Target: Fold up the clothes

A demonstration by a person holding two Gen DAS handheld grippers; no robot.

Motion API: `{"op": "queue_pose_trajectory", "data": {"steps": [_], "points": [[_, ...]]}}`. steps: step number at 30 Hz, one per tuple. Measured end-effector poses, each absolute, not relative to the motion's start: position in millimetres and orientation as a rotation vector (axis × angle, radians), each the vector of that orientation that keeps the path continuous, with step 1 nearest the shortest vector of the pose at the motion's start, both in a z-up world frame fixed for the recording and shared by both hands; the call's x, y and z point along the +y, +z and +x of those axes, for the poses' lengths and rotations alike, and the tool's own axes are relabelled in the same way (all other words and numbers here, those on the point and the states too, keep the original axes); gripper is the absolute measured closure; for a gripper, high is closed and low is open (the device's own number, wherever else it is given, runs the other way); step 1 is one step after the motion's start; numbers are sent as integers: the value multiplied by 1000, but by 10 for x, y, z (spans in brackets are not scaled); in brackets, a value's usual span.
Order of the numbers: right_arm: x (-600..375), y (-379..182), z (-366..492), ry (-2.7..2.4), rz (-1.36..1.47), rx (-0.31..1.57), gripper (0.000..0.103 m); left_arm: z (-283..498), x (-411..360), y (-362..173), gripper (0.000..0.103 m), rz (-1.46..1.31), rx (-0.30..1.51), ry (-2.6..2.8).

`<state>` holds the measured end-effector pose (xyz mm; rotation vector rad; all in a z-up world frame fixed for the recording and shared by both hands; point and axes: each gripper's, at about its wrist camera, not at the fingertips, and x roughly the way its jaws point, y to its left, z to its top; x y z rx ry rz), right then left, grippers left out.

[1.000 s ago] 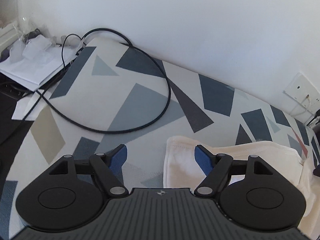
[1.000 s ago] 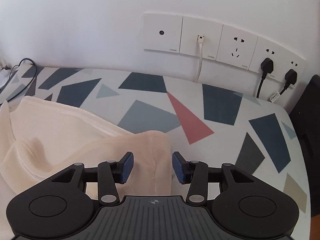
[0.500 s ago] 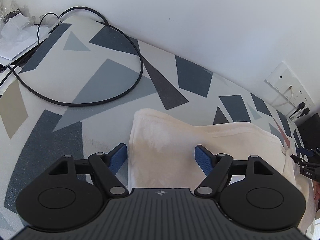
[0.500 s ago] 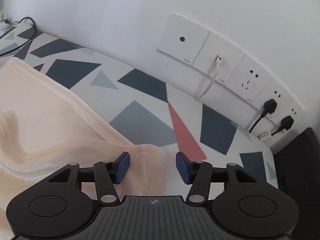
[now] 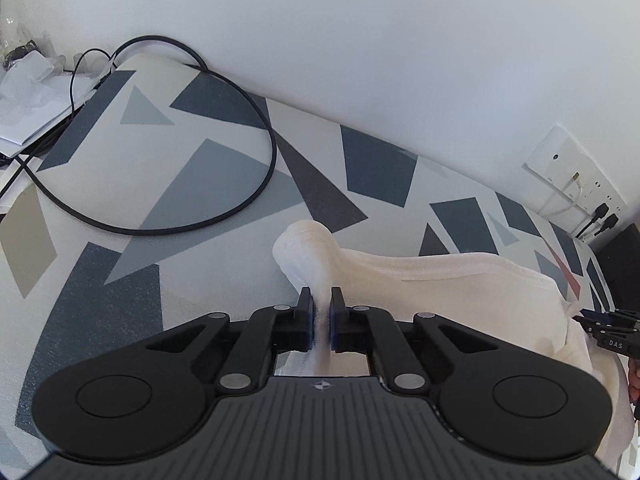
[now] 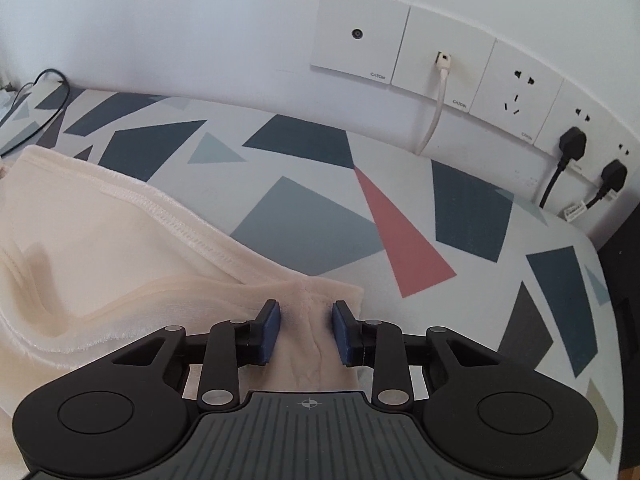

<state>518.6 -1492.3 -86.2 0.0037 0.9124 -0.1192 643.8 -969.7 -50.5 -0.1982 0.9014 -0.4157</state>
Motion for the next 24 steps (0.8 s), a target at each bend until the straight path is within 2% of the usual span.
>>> {"op": "queue_pose_trajectory", "data": {"steps": [2, 3, 6, 10, 13, 17, 20, 22, 23, 24], "points": [[-14942, -854, 5186, -118, 18, 911, 96, 6402, -9685, -447, 96, -200, 870, -407], [-14940, -831, 5170, -120, 17, 902, 98, 6384, -9679, -418, 96, -201, 854, -403], [-14996, -610, 5036, -139, 43, 798, 99, 6344, -9641, -316, 96, -216, 805, -395], [-15427, -215, 4774, -271, 234, 586, 100, 6382, -9571, -358, 96, -233, 800, -347], [-15590, -282, 4791, -327, 259, 596, 100, 6421, -9518, -415, 96, -244, 805, -306], [-15526, -602, 5011, -352, 192, 717, 99, 6420, -9612, -488, 96, -197, 803, -276], [-15423, -801, 5166, -371, 113, 838, 95, 6466, -9645, -549, 94, -199, 833, -260], [-15299, -761, 5198, -383, 49, 824, 83, 6495, -9653, -558, 91, -191, 858, -239], [-15229, -692, 5191, -385, 22, 792, 72, 6490, -9642, -543, 90, -186, 854, -230], [-15162, -602, 5187, -369, 3, 754, 71, 6475, -9623, -519, 88, -185, 842, -232]]}}
